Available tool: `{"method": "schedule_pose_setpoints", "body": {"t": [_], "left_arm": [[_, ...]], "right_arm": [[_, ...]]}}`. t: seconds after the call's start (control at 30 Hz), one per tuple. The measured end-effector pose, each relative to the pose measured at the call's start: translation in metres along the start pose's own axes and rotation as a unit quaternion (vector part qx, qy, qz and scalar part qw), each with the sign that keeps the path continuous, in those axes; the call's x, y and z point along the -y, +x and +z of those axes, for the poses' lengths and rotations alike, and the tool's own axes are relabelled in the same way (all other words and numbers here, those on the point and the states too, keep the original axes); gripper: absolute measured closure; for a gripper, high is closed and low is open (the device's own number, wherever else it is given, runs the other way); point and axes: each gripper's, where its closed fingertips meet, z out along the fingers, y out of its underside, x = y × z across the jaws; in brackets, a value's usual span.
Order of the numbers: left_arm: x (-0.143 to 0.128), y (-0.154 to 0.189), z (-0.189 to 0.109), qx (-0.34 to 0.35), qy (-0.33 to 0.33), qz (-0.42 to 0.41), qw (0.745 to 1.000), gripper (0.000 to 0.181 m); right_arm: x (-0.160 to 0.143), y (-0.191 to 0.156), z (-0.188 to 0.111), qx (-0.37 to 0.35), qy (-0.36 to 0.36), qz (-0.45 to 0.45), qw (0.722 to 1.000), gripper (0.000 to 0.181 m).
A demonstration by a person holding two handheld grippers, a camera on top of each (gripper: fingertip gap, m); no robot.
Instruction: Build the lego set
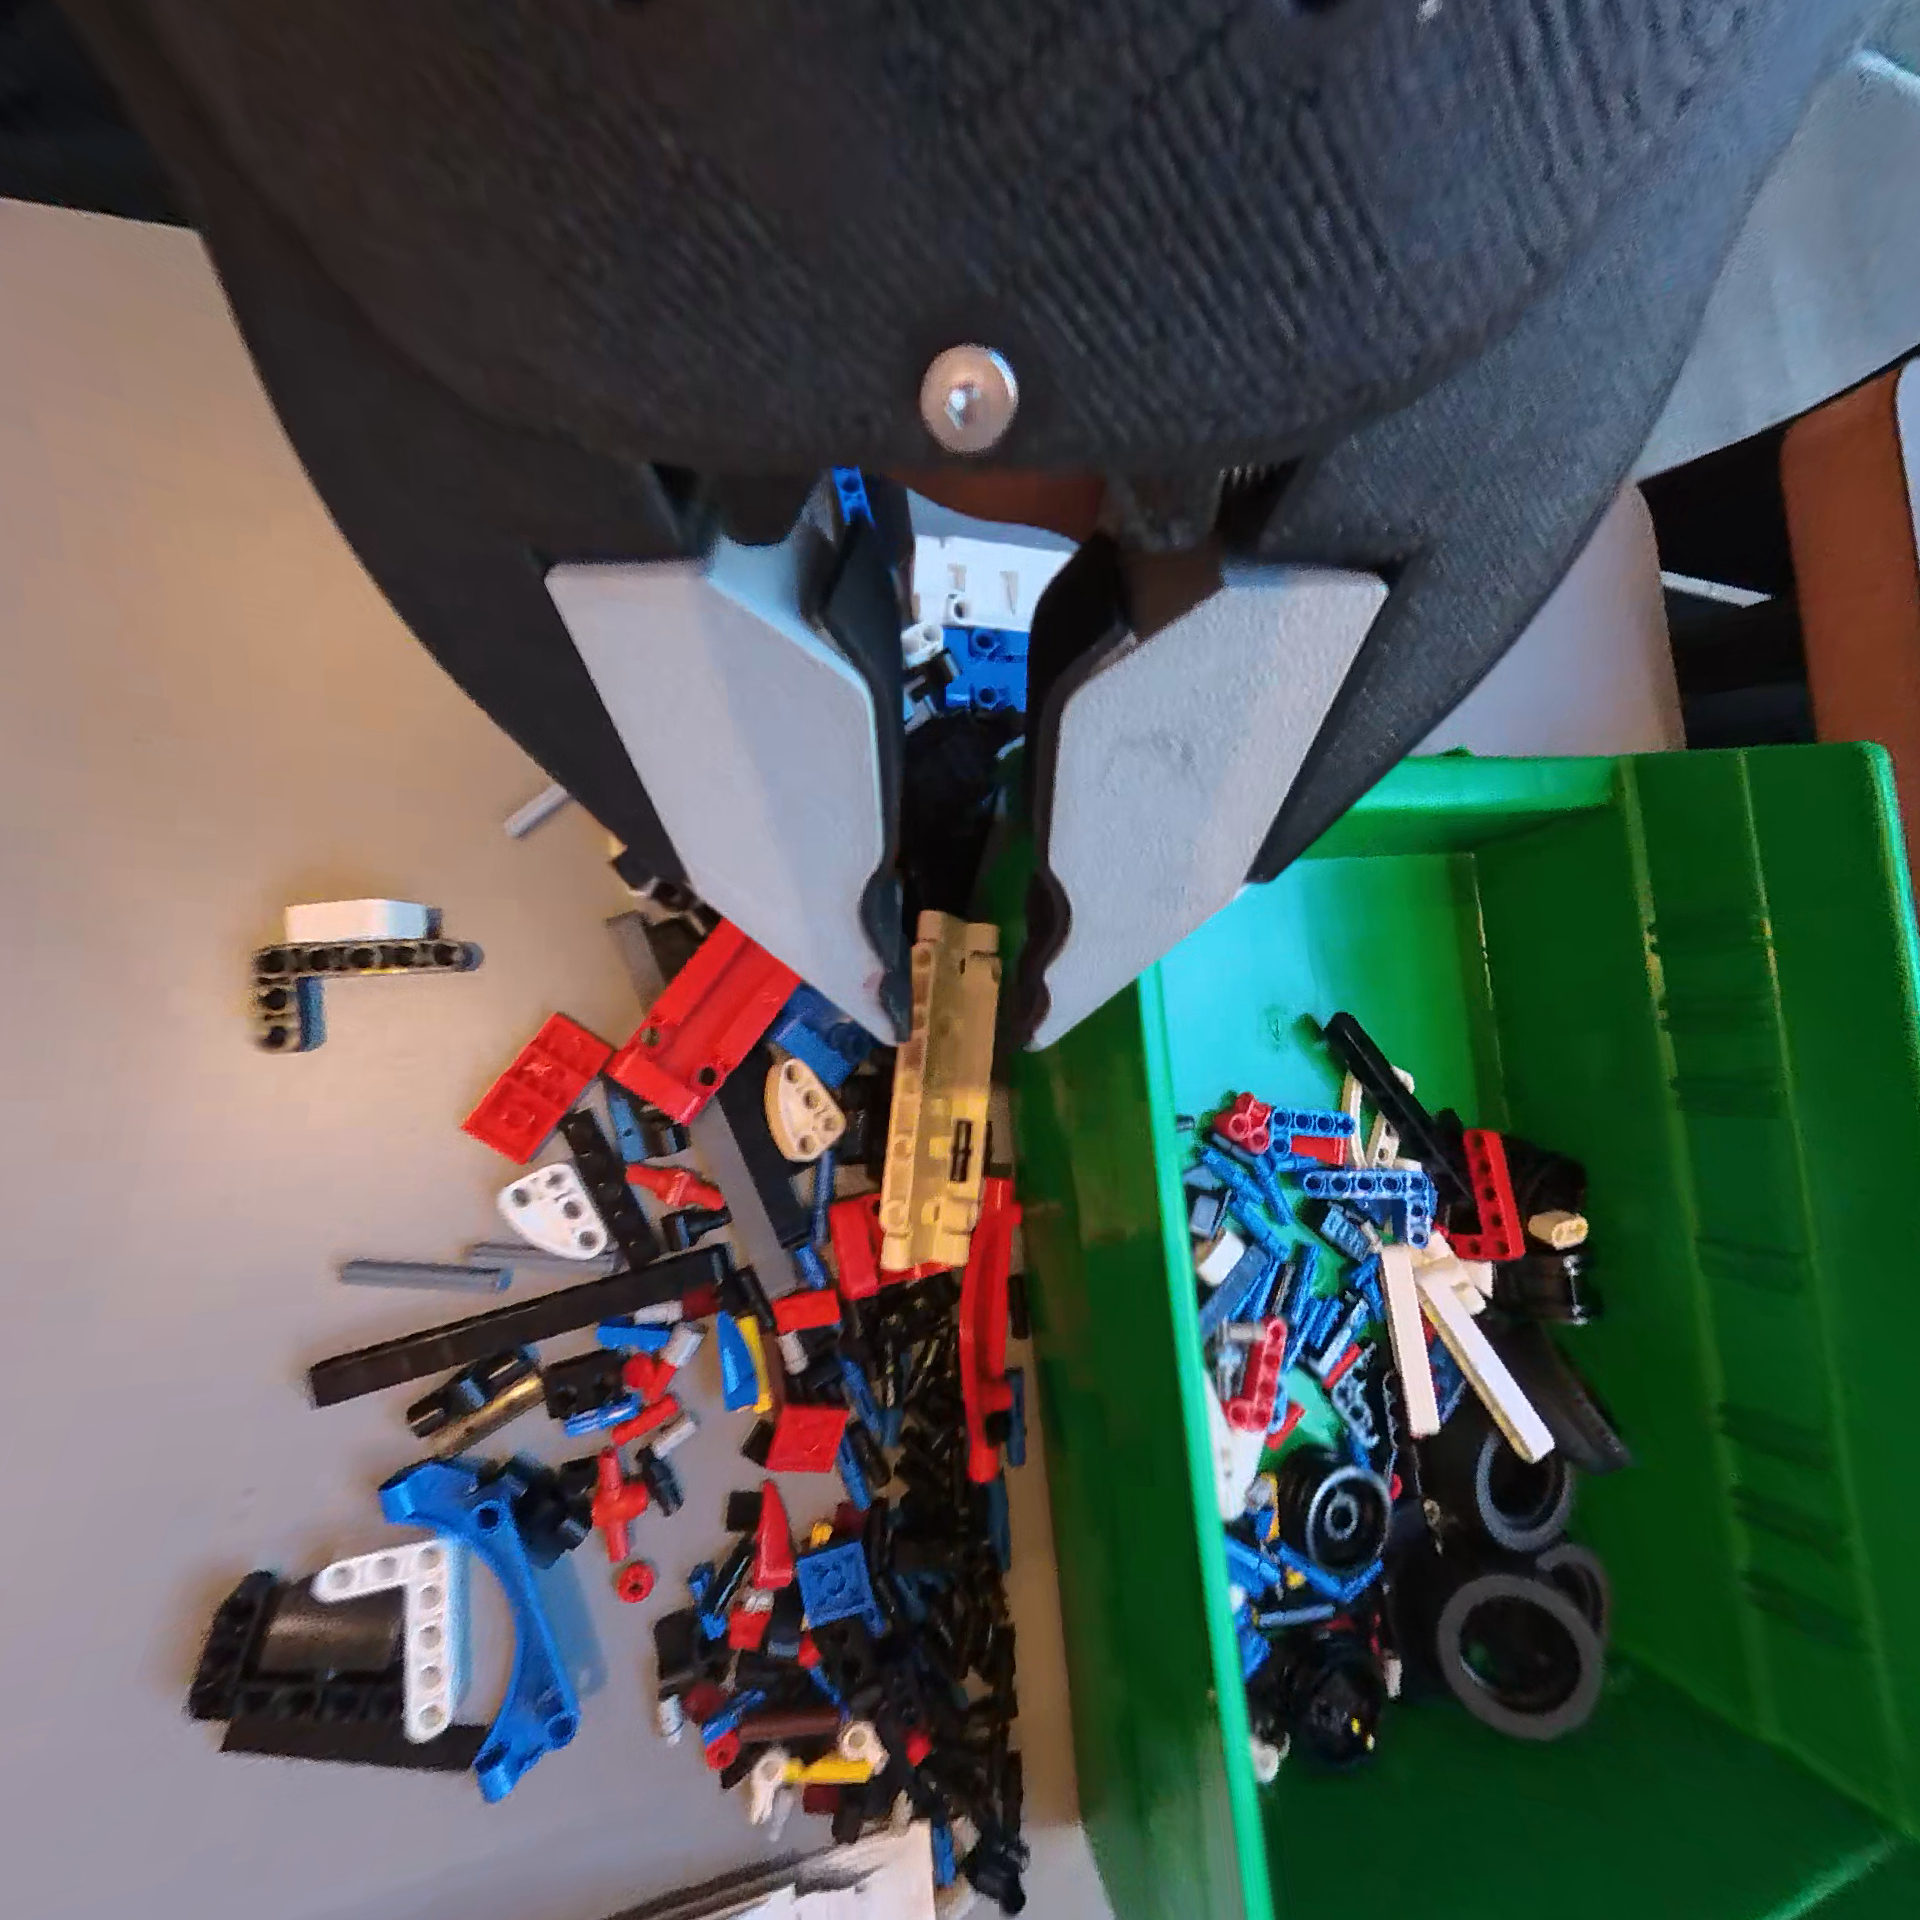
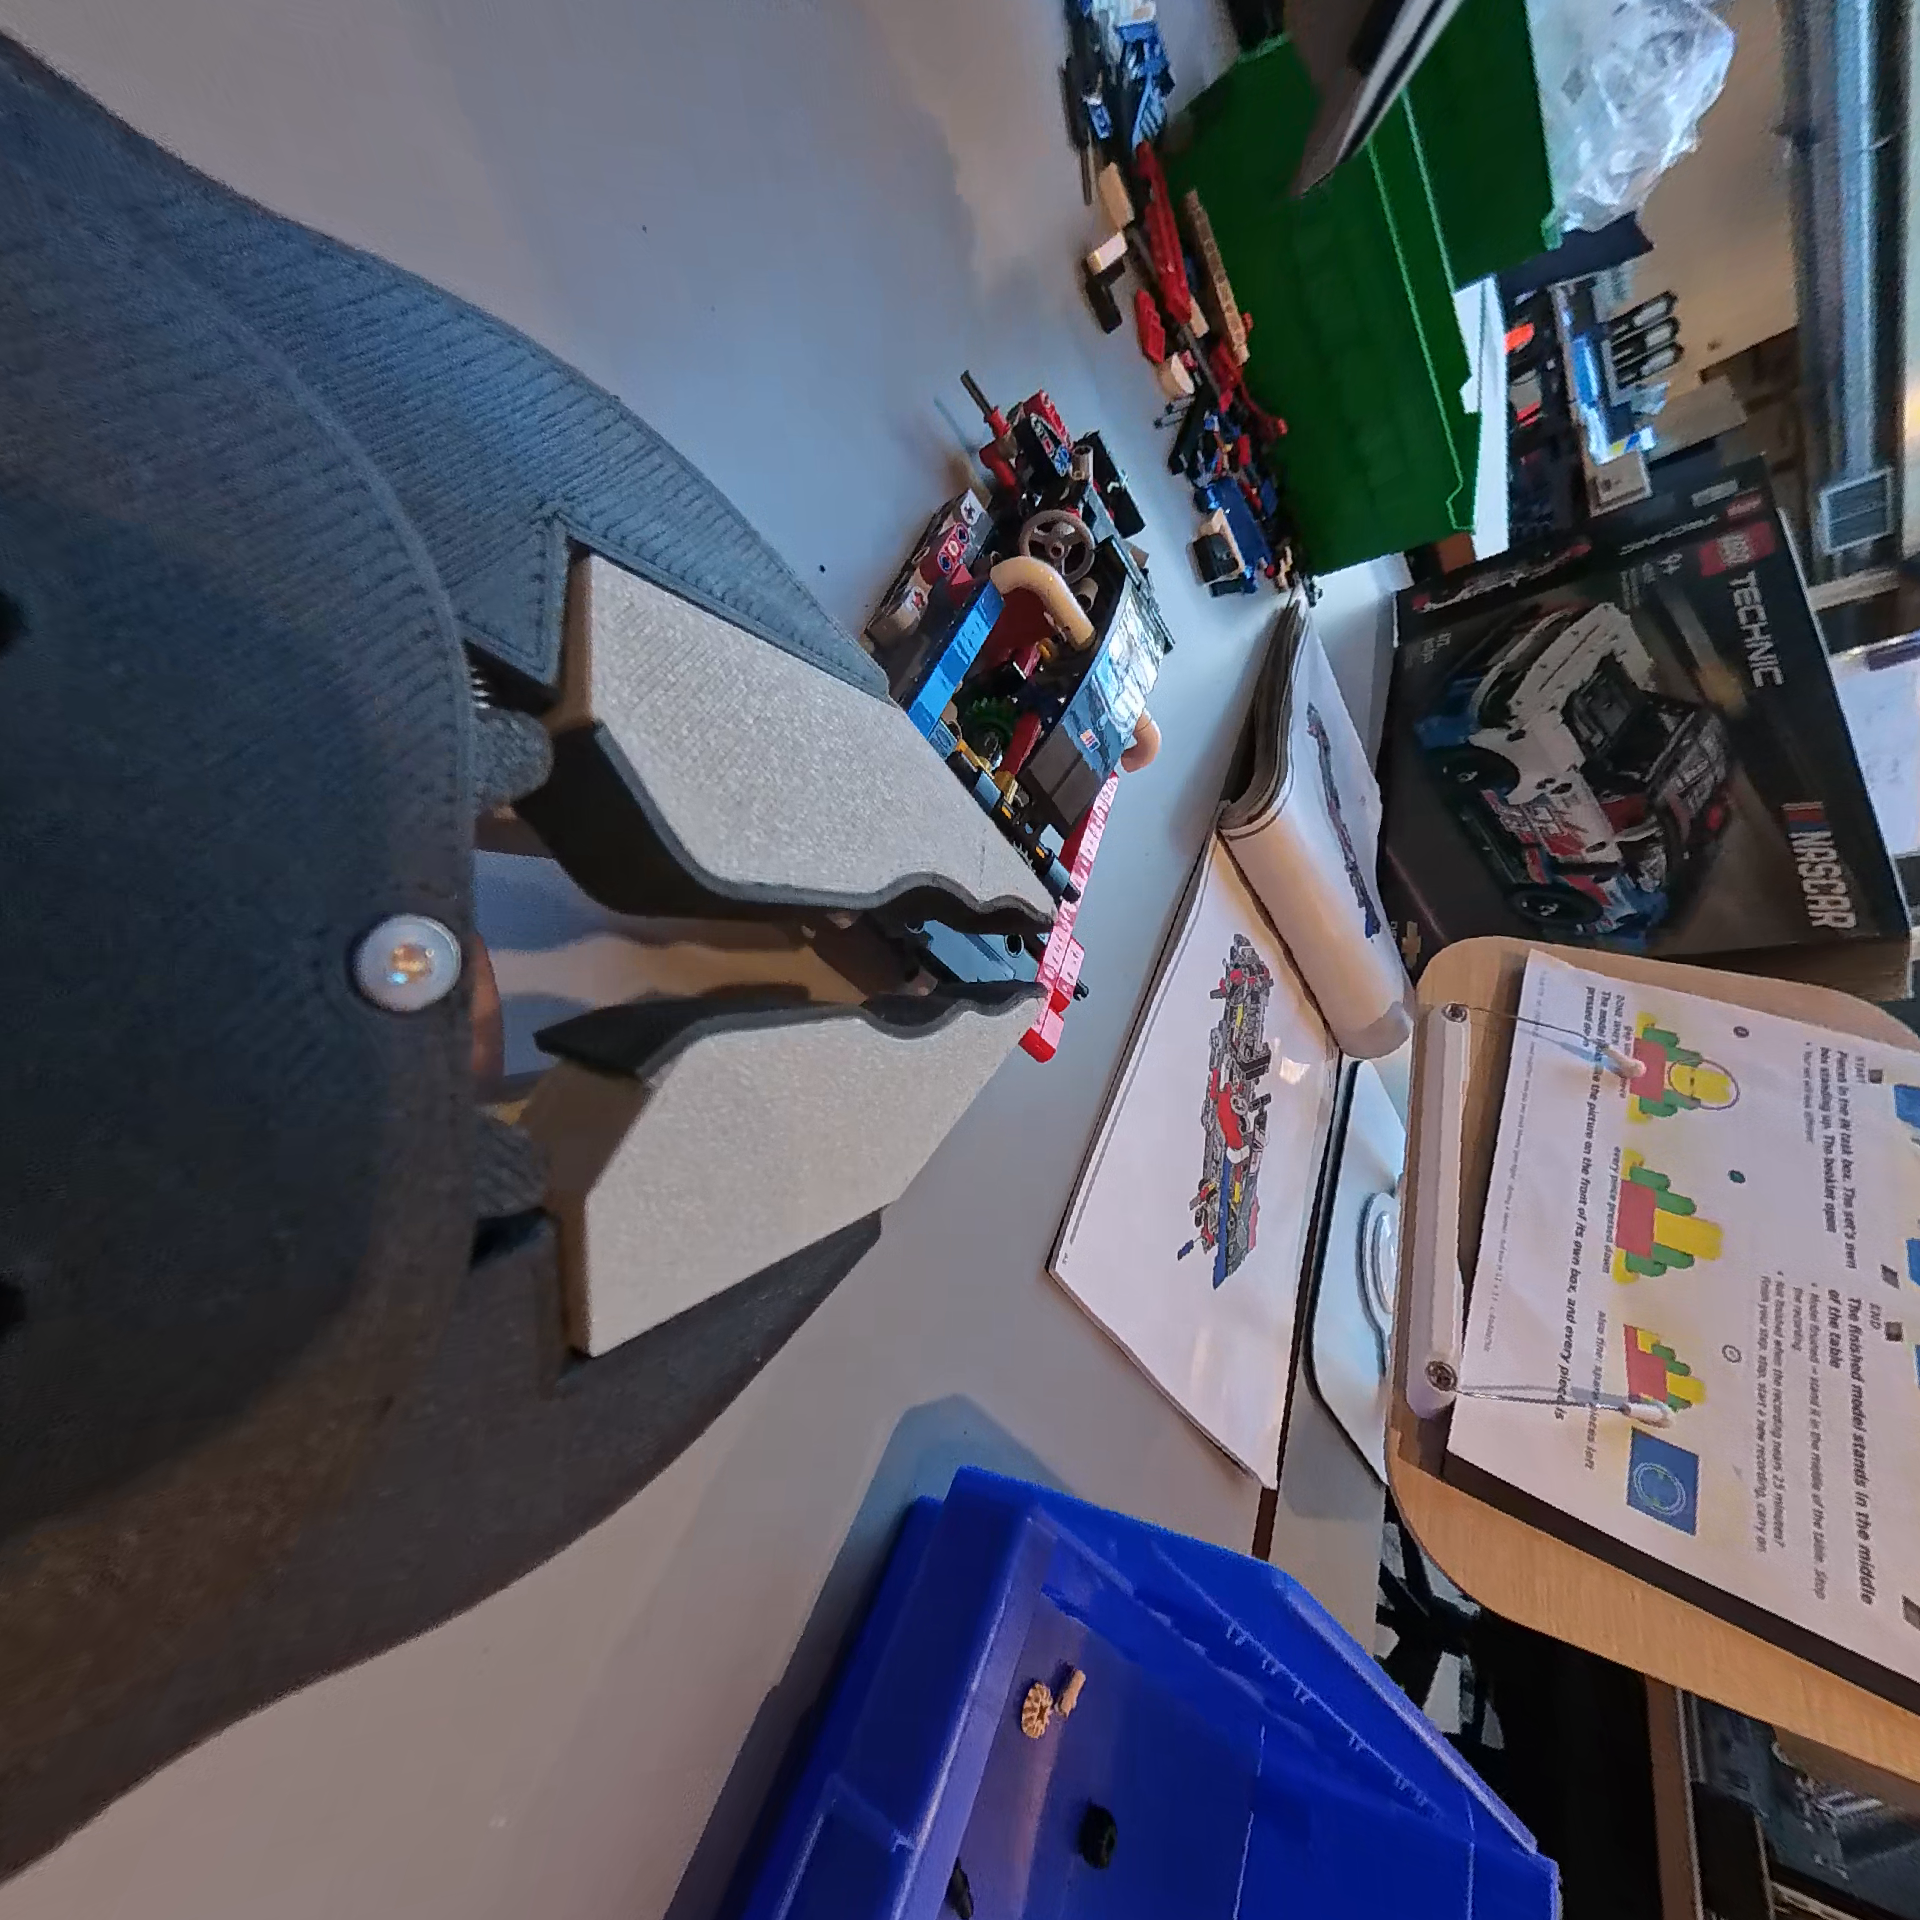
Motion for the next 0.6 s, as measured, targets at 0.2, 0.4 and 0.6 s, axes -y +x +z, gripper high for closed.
{"method": "schedule_pose_setpoints", "body": {"t": [0.2, 0.4, 0.6], "left_arm": [[-0.012, -0.016, 0.012, -0.007, -0.004, -0.033, 0.999, 0.181], [-0.013, -0.014, -0.001, -0.002, 0.031, -0.036, 0.999, 0.158], [0.02, 0.018, -0.012, -0.067, 0.074, -0.039, 0.994, 0.156]], "right_arm": [[0.0, 0.0, 0.0, -0.004, 0.001, -0.005, 1.0, 0.177], [0.002, -0.001, -0.002, -0.006, 0.011, -0.013, 1.0, 0.177], [0.002, -0.001, -0.001, -0.007, 0.007, -0.014, 1.0, 0.177]]}}
